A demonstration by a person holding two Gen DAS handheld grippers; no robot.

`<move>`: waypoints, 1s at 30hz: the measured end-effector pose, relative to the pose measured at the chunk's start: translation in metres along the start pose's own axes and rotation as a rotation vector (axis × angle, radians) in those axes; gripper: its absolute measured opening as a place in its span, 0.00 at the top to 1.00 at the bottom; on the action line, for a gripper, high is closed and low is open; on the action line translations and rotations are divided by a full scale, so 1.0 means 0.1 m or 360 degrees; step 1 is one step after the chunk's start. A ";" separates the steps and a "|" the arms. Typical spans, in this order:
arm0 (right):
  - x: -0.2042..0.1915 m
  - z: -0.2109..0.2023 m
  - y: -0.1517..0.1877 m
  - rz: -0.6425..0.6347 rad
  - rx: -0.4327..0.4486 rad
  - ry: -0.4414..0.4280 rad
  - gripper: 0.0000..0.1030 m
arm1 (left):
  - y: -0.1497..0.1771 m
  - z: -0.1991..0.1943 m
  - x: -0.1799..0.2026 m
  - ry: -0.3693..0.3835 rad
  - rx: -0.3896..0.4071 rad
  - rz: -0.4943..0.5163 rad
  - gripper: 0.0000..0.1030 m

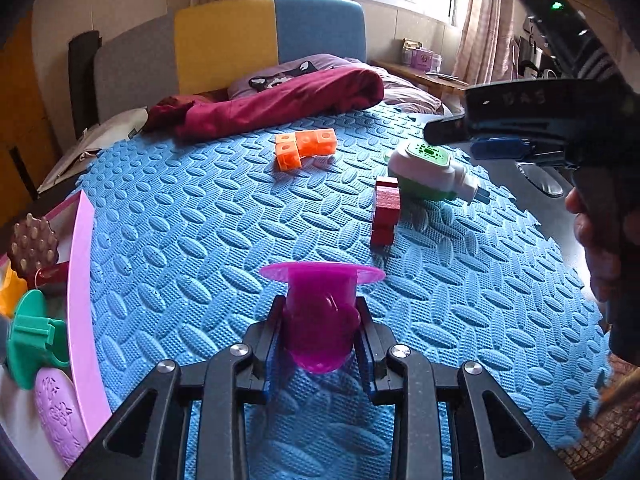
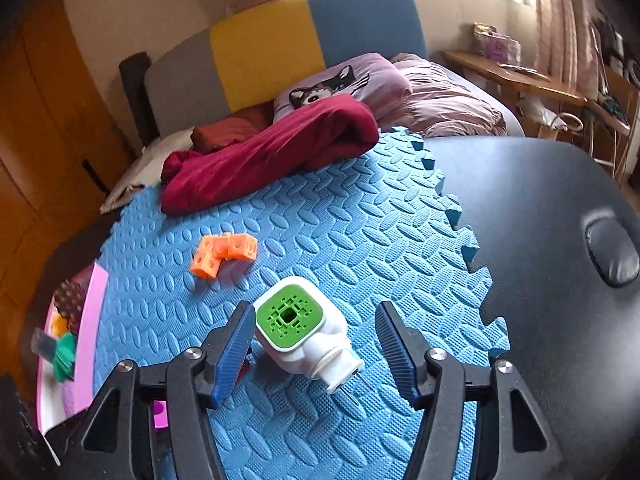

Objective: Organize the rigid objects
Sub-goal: 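Lift the magenta toy with the left gripper while the right gripper grasps the white-green plug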

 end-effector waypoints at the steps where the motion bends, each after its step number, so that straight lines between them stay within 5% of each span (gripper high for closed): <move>1: -0.03 0.02 0.01 -0.0028 -0.0013 0.0020 0.38 | 0.00 0.00 0.00 0.0000 0.0005 0.0001 0.69; 16: -0.24 0.33 -0.02 -0.0362 -0.0157 0.0272 0.32 | 0.06 -0.04 -0.04 0.0042 0.0029 -0.0032 0.69; 19: -0.15 0.40 -0.07 -0.0305 -0.0146 0.0269 0.47 | 0.07 -0.05 -0.04 0.0051 0.0031 -0.0039 0.69; 30: -0.10 0.41 -0.07 -0.0258 -0.0130 0.0240 0.48 | 0.07 -0.06 -0.05 0.0054 0.0028 -0.0045 0.69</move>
Point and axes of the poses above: each gripper's, at about its wrist camera, not at the fingertips, and z roughly the way its jaws point, x to its right, y to its underside, the point moved 5 cm from there along z, roughly the way its jaws point, and after that the axes turned 12 degrees about -x, right-handed, at the moved point
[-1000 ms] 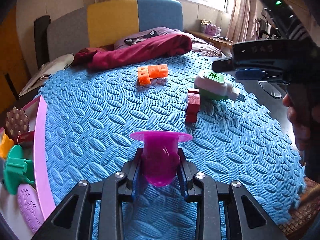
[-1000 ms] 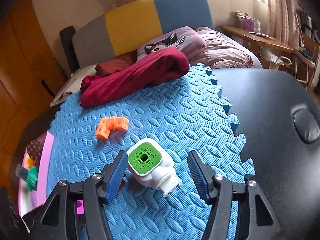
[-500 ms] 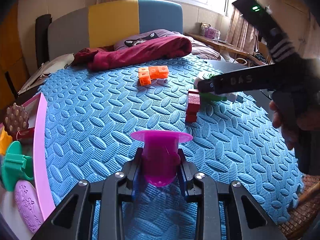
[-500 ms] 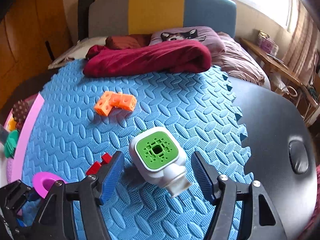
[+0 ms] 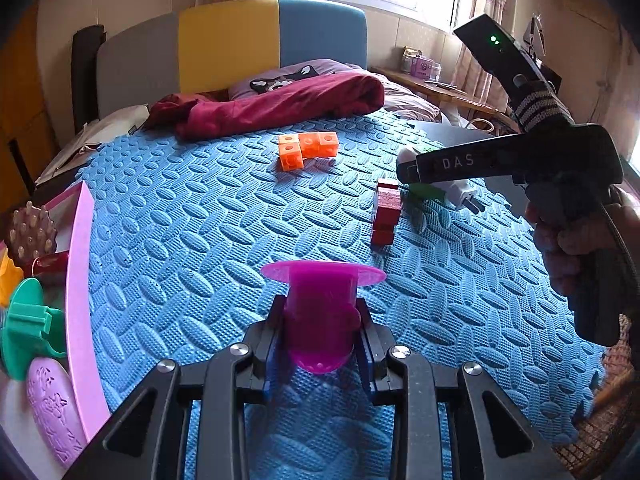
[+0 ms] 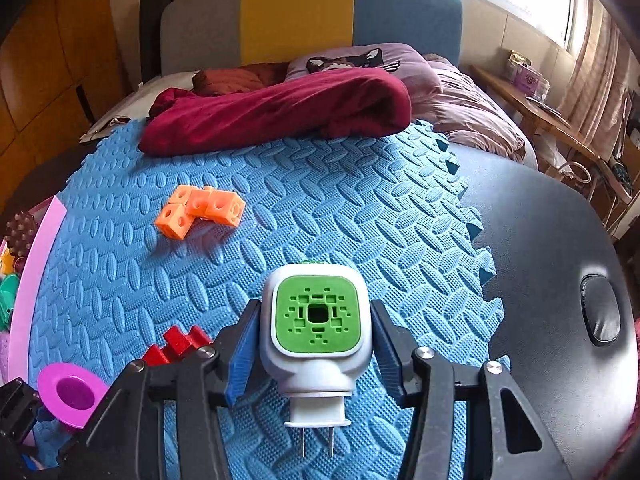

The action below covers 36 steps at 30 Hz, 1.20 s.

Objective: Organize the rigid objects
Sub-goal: 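Lift the magenta toy with the left gripper while the right gripper grasps the white-green plug, then carry the magenta toy into the tray and open the left gripper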

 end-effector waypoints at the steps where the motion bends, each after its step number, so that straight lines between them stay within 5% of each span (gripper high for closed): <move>1: 0.01 0.04 0.00 0.0013 -0.0025 -0.0013 0.48 | 0.00 0.00 0.00 0.0001 -0.0001 -0.0001 0.69; 13: 0.04 0.14 0.00 0.0086 -0.0063 -0.0060 0.48 | -0.01 0.00 0.00 0.0003 0.0003 -0.0013 0.70; 15: 0.04 0.14 -0.01 0.0091 -0.0054 -0.0123 0.39 | -0.01 0.00 0.00 0.0004 0.0002 -0.0014 0.70; 28: 0.05 0.14 -0.03 0.0100 -0.0062 -0.0217 0.29 | -0.01 -0.01 -0.01 -0.0003 0.0003 -0.0014 0.70; 33: -0.04 0.16 0.04 0.0014 -0.0032 -0.0061 0.35 | 0.00 -0.02 -0.01 -0.0019 0.0003 -0.0030 0.70; 36: 0.00 0.16 0.04 0.0057 -0.0031 -0.0091 0.35 | -0.01 -0.01 -0.01 -0.0025 0.0000 -0.0030 0.69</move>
Point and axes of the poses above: each gripper's, at about its wrist camera, not at the fingertips, and z roughly the way its jaws point, x to its right, y to its underside, the point moved 5 cm from there along z, roughly the way its jaws point, and after that the axes turned 12 degrees about -x, right-handed, at the moved point
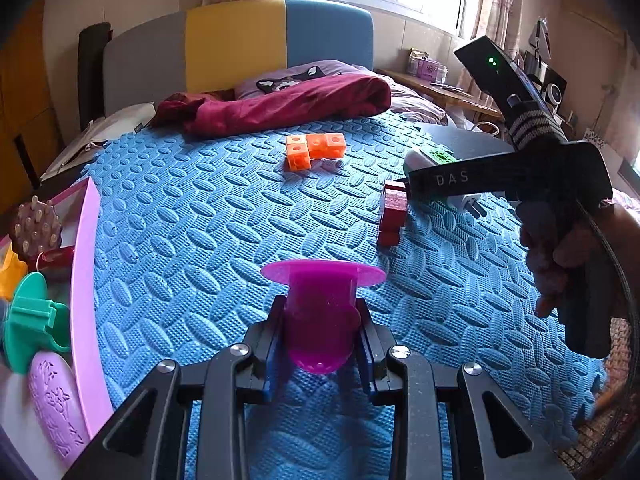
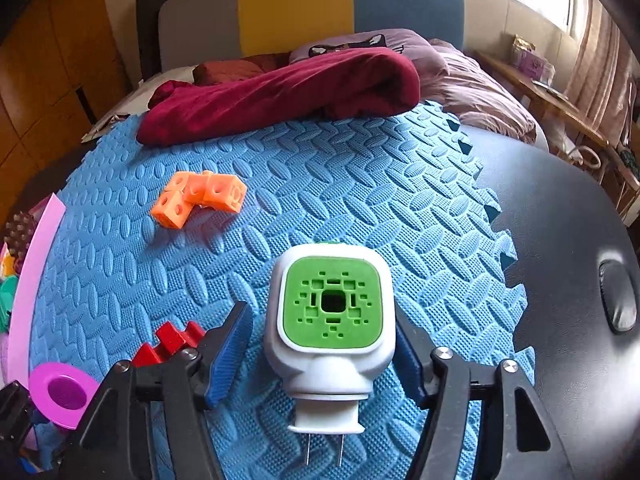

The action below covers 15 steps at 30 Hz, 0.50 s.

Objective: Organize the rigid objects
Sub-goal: 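Carry the magenta toy into the tray and open the left gripper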

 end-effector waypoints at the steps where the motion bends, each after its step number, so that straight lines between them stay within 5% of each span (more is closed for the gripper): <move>1: 0.00 0.00 0.00 -0.0004 0.0010 0.0006 0.35 | 0.00 0.00 0.00 -0.0005 0.0001 0.0002 0.69; 4: -0.01 -0.02 -0.01 -0.0008 0.0005 0.0052 0.38 | 0.00 0.00 0.00 -0.0012 0.0003 0.0004 0.69; 5: 0.02 -0.04 -0.01 0.0025 0.0011 0.0058 0.49 | 0.00 0.00 0.00 -0.0013 0.0004 0.0004 0.69; 15: 0.04 -0.03 -0.01 0.0013 0.0029 0.0059 0.49 | 0.00 -0.02 0.01 -0.0040 -0.0017 -0.0022 0.70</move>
Point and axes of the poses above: each gripper's, at about its wrist camera, not at the fingertips, and z roughly the way its jaws point, x to its right, y to its underside, the point moved 5 cm from there along z, roughly the way its jaws point, and after that the axes turned 12 degrees about -x, right-handed, at the moved point
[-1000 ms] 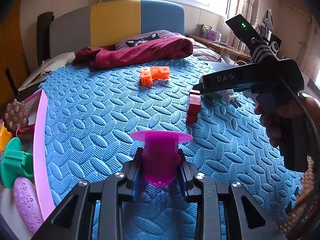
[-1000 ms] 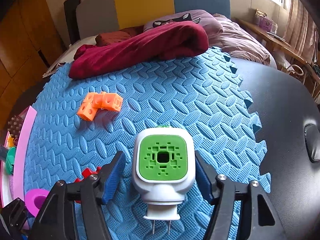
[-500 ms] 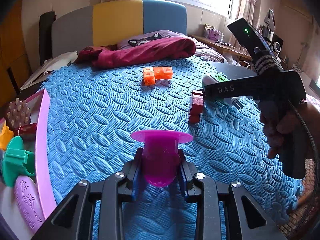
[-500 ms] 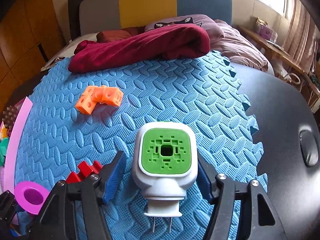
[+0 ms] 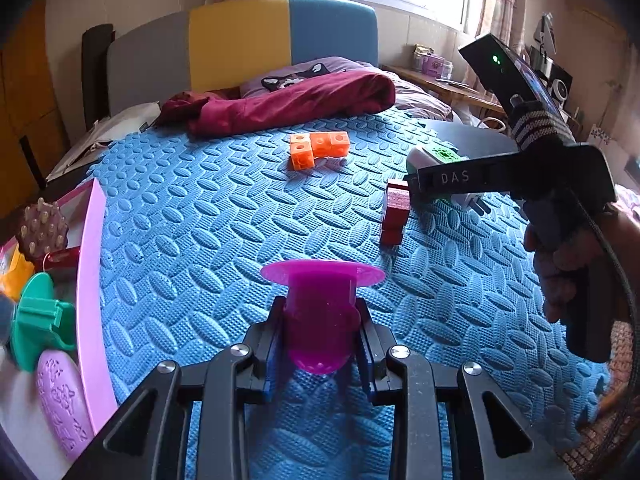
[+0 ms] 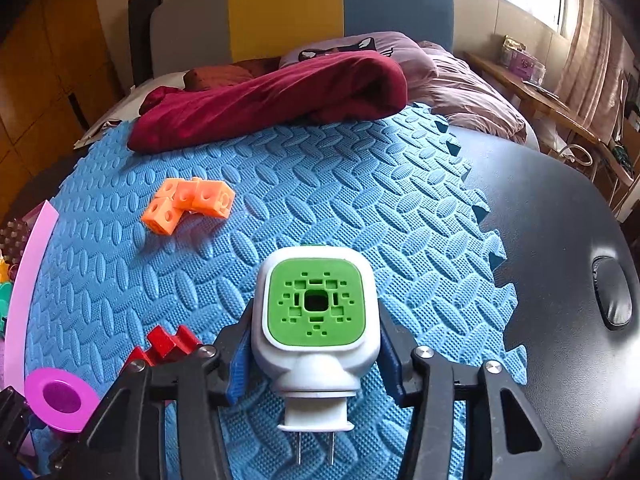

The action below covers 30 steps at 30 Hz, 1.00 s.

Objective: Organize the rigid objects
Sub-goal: 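Carry the magenta toy into the tray and open the left gripper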

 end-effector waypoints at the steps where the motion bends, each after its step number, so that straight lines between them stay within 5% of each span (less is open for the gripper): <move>1: 0.00 0.00 0.00 -0.0003 0.0007 0.0002 0.49 | 0.01 -0.01 0.00 0.0011 -0.0003 -0.0018 0.70; 15: -0.03 -0.02 0.03 -0.0055 0.0076 0.0048 0.49 | -0.05 -0.70 -0.07 0.0027 0.0142 -0.0059 0.70; 30: -0.06 -0.04 0.04 -0.0103 0.0104 0.0098 0.50 | 0.09 -1.15 -0.77 -0.0132 0.0185 -0.0269 0.70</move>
Point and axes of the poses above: each gripper's, at about its wrist camera, not at the fingertips, and z roughly the way its jaws point, x to its right, y to its underside, the point moved 5 cm from there along z, roughly the way its jaws point, and after that the axes turned 12 degrees about -x, right-handed, at the moved point
